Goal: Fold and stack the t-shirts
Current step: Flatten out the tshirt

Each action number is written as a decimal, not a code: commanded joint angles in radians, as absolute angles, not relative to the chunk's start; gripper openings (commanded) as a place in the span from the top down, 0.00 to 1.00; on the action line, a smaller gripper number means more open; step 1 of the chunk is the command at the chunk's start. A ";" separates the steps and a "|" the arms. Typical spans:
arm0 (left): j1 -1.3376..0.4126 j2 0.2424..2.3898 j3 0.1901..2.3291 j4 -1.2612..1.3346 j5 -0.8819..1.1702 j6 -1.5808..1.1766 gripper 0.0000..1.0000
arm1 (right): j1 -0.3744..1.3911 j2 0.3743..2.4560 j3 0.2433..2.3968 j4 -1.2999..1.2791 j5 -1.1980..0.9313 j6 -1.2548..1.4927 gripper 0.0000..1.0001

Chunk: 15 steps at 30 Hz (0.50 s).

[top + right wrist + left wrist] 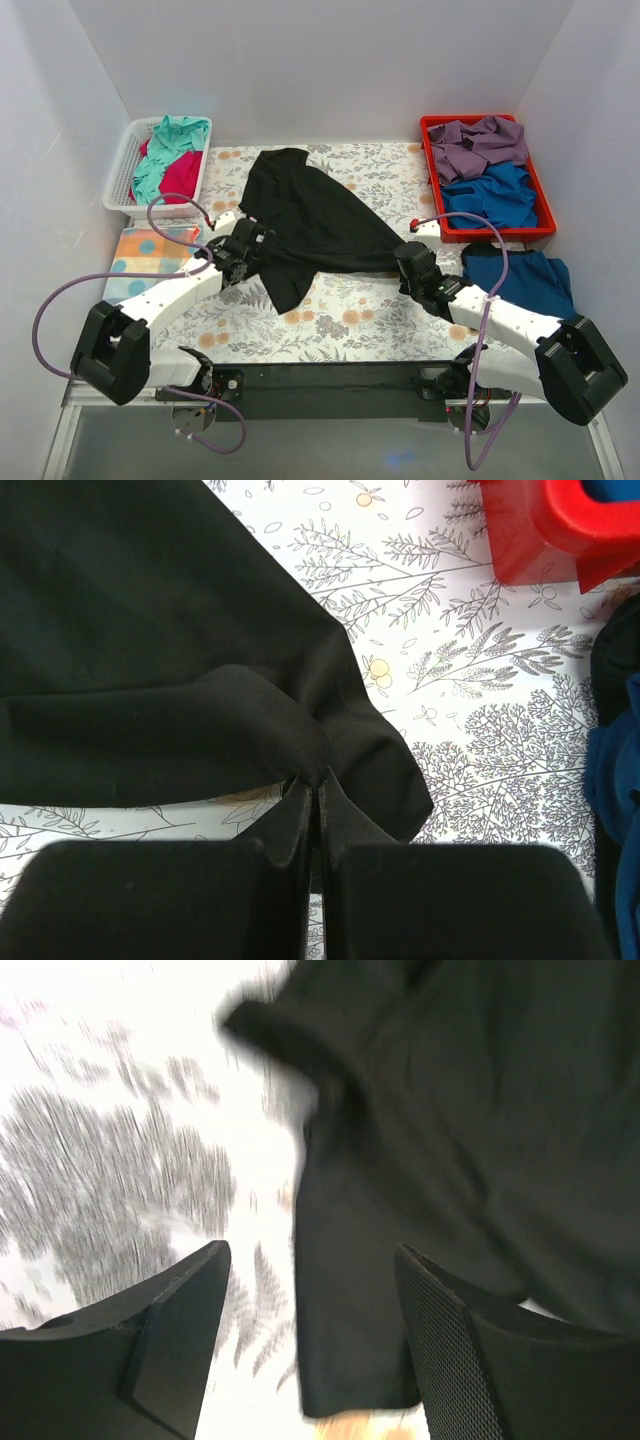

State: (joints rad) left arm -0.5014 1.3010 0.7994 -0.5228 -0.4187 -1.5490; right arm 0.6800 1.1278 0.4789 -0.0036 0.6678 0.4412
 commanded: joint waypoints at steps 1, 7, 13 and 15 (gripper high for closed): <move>-0.600 1.221 0.687 -0.549 -0.295 -1.612 0.37 | 0.676 1.147 0.515 0.026 0.661 0.474 0.99; -0.781 1.235 0.690 -0.623 -0.307 -1.730 0.39 | 0.676 1.164 0.508 0.034 0.654 0.482 0.99; -0.874 1.296 0.678 -0.652 -0.331 -1.813 0.39 | 0.676 1.160 0.497 0.037 0.650 0.488 0.99; -0.902 1.337 0.678 -0.666 -0.350 -1.845 0.40 | 0.675 1.155 0.491 0.037 0.650 0.489 0.99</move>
